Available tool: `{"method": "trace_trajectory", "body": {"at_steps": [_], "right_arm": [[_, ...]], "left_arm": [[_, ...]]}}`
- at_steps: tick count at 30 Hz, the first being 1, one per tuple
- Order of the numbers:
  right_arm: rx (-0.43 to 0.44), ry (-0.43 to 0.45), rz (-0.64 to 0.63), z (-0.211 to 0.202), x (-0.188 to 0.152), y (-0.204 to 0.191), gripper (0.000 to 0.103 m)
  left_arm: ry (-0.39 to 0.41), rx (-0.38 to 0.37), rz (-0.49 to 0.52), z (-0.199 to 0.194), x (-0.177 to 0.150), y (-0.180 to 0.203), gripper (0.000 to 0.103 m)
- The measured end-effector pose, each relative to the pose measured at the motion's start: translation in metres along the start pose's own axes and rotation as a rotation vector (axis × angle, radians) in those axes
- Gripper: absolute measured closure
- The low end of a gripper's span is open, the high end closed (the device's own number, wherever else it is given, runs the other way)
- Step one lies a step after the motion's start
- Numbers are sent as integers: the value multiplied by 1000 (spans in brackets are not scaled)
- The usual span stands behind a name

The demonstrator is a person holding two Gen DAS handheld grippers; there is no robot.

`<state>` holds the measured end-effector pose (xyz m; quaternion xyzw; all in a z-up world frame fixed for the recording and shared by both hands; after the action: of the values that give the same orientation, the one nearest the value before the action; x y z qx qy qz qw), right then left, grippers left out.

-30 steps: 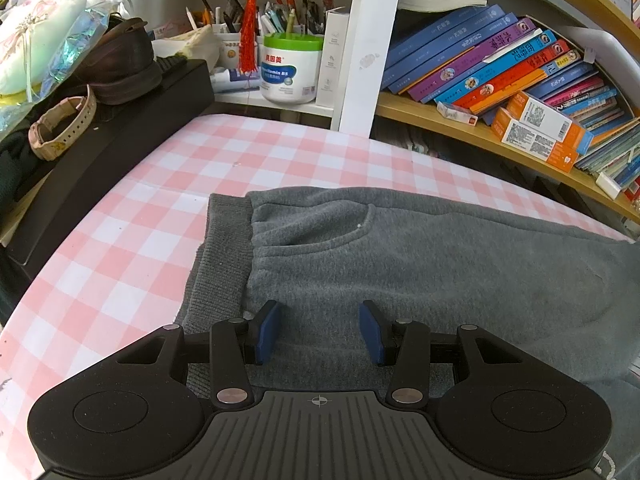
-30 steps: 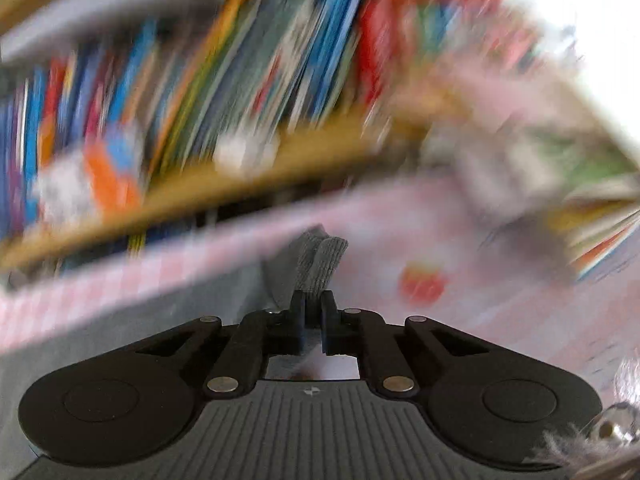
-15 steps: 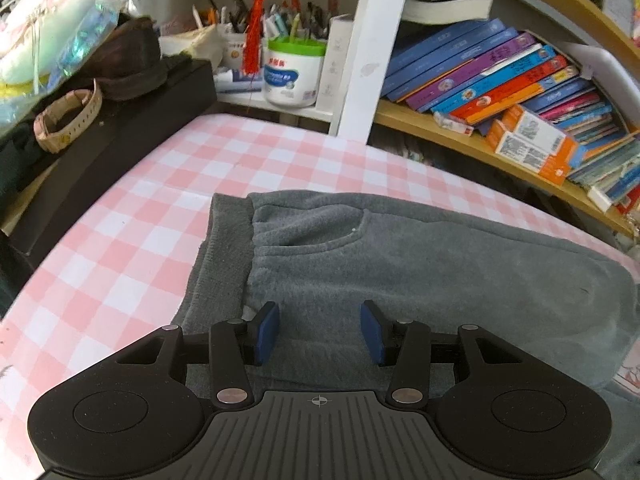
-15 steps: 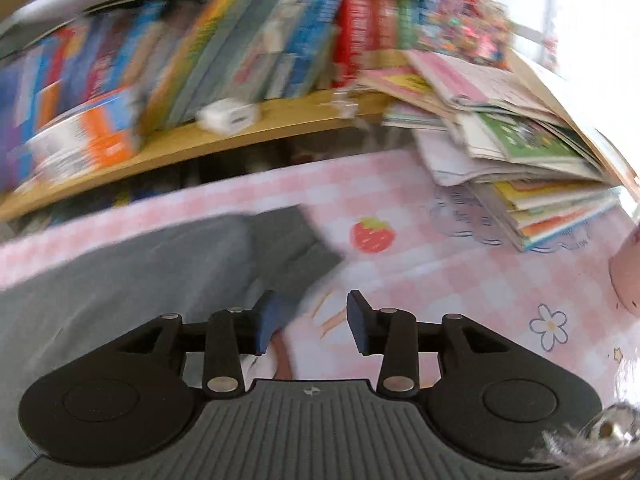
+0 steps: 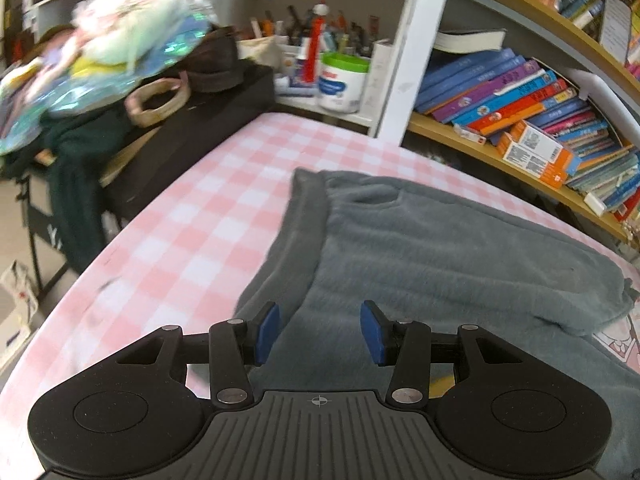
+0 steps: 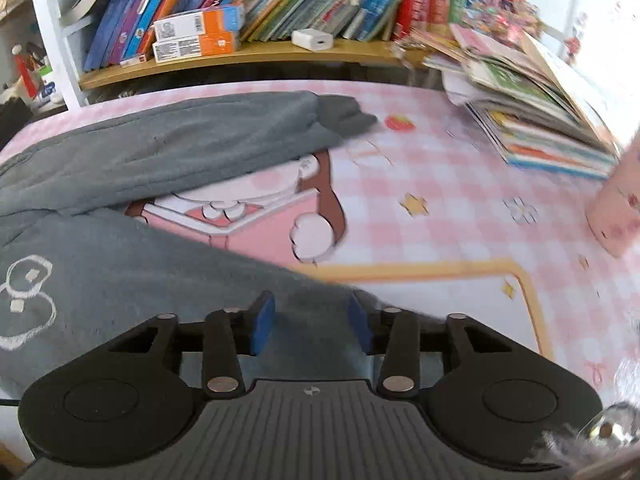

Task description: Fold clothes

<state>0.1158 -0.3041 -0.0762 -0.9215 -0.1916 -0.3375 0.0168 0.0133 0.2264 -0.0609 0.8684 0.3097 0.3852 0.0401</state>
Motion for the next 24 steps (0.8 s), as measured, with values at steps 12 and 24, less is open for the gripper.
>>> {"method": "trace_trajectory", "body": {"at_steps": [12, 24], "right_arm": [[-63, -25, 16, -20, -29, 10, 68], [-72, -72, 104, -15, -52, 12, 67]], "left_arm": [[-9, 87, -151, -18, -24, -36, 58], [-17, 82, -279, 9, -7, -53, 88]]}}
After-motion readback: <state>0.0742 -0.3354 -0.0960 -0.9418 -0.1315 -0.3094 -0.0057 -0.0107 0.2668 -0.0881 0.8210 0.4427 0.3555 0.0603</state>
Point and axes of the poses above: each gripper's, at about its wrist camera, not at the fingertips, and z roughly the way its jaws point, y to its right, x to its top, the point moved 5 cm from there along z, roughly the way its jaws point, and after that the axes turned 11 degrees about -z, right-handed, at the moved point
